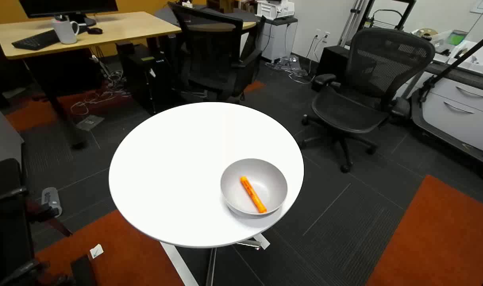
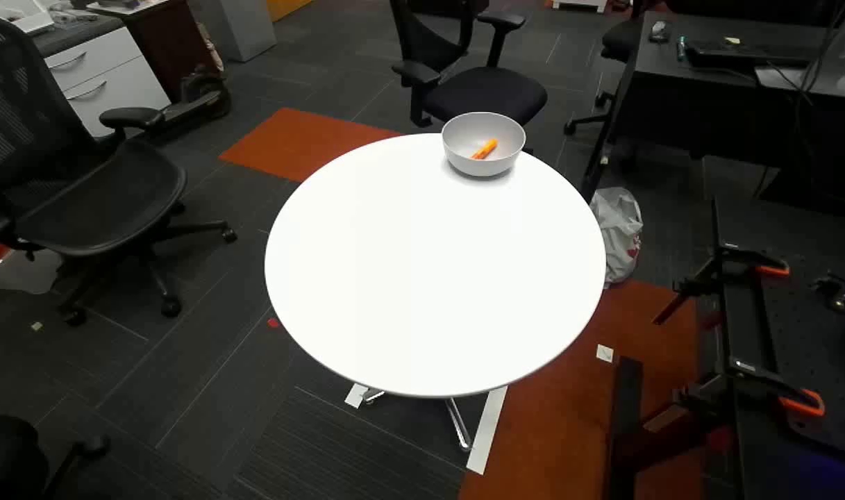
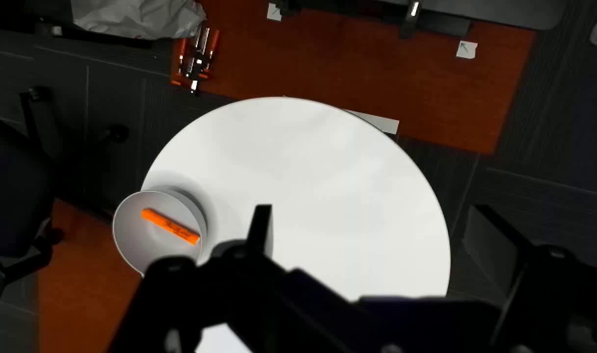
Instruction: Remove the marker from the bowl.
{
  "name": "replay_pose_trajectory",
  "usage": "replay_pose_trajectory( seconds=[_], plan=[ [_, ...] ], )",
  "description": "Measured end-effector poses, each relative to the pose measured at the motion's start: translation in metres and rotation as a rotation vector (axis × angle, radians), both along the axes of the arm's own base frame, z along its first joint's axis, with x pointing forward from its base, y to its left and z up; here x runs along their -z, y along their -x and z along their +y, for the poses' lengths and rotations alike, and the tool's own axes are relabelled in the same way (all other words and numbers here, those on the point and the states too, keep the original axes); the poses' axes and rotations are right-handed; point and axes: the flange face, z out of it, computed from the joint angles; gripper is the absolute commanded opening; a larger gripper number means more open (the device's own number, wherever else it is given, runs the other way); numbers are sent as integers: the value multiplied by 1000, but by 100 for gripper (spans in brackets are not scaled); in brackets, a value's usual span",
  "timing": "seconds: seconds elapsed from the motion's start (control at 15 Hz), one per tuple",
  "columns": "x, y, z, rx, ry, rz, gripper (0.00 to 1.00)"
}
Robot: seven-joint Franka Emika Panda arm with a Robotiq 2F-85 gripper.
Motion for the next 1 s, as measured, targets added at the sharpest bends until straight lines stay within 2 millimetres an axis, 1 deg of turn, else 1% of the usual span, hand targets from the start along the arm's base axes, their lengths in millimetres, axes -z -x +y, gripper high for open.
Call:
replay_pose_trajectory(
  seconds=[0.6, 0.67, 0.8, 1.0],
  plan=[
    [0, -2, -2, 4, -5, -2, 100],
    [1, -5, -5, 24, -12, -14, 100],
    [0, -18, -16, 103, -45, -58, 100],
    [2, -48, -45, 238, -118, -129, 100]
  ],
)
